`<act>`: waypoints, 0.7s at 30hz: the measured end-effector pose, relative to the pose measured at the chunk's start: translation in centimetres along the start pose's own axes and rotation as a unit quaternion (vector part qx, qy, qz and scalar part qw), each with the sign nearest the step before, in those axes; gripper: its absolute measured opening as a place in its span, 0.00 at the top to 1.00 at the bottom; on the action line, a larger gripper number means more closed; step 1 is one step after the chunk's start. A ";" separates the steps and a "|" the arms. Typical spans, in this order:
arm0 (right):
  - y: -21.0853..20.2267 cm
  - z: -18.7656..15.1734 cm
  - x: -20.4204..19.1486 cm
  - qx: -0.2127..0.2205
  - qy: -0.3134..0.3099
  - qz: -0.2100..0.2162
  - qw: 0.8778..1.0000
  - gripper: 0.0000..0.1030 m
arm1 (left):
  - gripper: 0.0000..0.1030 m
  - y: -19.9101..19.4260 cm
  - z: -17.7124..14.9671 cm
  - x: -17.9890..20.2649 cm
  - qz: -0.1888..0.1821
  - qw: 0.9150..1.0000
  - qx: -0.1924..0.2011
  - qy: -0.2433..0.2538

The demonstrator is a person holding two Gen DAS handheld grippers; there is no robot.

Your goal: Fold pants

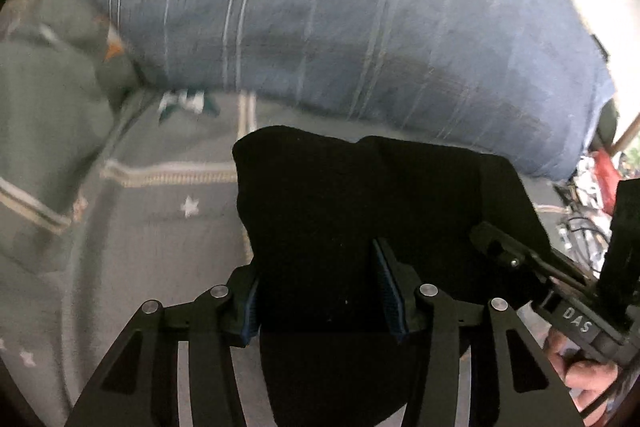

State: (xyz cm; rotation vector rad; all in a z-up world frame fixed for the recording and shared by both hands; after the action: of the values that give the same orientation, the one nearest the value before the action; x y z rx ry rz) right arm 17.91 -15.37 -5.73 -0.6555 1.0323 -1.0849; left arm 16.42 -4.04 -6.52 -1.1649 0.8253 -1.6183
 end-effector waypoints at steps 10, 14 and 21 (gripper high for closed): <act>-0.2 -0.3 2.7 0.016 0.037 -0.001 0.999 0.37 | 0.09 1.2 0.7 -1.5 0.020 0.998 -0.009 -0.063; -2.9 0.5 1.7 0.044 0.018 -0.002 0.999 0.37 | 0.10 -0.5 0.6 -1.4 0.049 0.997 0.014 -0.056; -3.6 1.3 -1.9 0.051 -0.037 0.000 0.998 0.37 | 0.10 -3.1 0.4 -1.7 0.076 0.994 0.065 -0.049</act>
State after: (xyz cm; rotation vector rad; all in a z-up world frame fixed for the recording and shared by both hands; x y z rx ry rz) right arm 17.50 -15.00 -1.51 -0.6100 0.9071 -1.0975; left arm 16.01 -1.42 -4.09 -1.0542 0.7168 -1.4571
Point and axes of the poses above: each gripper's, at about its wrist camera, not at the fingertips, and y roughly the way its jaws point, x to its right, z to its top, the point moved 10 cm from there along y, roughly the way its jaws point, and after that the axes turned 14 degrees about -x, right-handed, at the moved point
